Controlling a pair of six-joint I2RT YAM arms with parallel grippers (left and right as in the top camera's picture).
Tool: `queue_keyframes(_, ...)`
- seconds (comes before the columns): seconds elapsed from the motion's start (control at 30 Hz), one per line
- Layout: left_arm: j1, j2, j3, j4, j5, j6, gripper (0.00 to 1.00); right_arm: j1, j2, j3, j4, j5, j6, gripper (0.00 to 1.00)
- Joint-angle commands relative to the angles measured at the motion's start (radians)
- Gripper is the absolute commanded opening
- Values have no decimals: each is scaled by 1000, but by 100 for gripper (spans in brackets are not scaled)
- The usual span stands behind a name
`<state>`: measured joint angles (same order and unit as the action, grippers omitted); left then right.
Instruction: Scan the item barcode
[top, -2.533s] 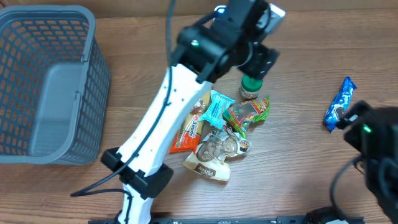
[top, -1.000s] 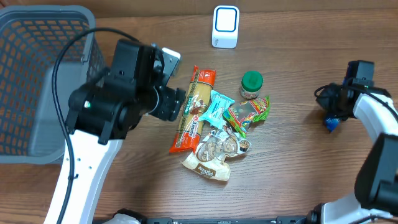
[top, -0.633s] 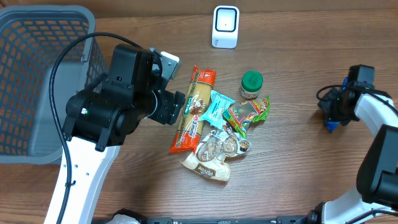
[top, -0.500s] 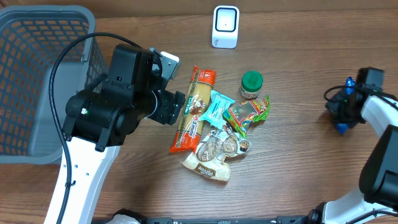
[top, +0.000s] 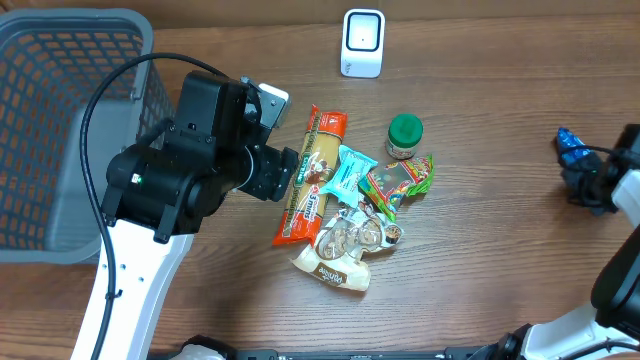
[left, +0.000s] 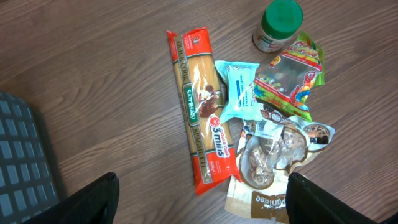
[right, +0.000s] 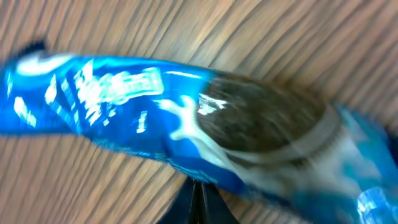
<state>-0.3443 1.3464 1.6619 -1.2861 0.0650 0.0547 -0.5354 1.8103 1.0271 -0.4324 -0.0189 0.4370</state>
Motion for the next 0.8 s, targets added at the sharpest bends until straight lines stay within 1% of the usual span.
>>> queue_keyframes(0.0,5,-16,-6,1,14,-11,77,-45,-6,-3,28,-13,-8,4)
queue_keyframes(0.17,5,-16,-6,15,36,-10,78,-76,7,-3,82,-116,-28,4)
queue_keyframes(0.23,5,-16,-6,27,53,-10,78,-74,8,-3,84,-177,-65,4)
queue_keyframes(0.33,5,-16,-6,44,65,-10,78,-53,8,-3,75,-288,-82,4)
queue_keyframes(0.4,5,-16,-6,54,77,-11,79,-27,8,-3,65,-327,-101,4)
queue_keyframes(0.5,5,-15,-6,69,95,-11,80,27,8,-3,58,-319,-130,4)
queue_keyframes(0.6,3,-13,-6,80,124,-10,80,74,8,-3,80,-249,-121,4)
queue_keyframes(0.7,3,-13,-6,82,166,-10,79,82,12,-3,95,-174,-67,4)
queue_keyframes(0.77,3,-14,-6,84,173,-10,78,62,21,-3,104,-164,-66,4)
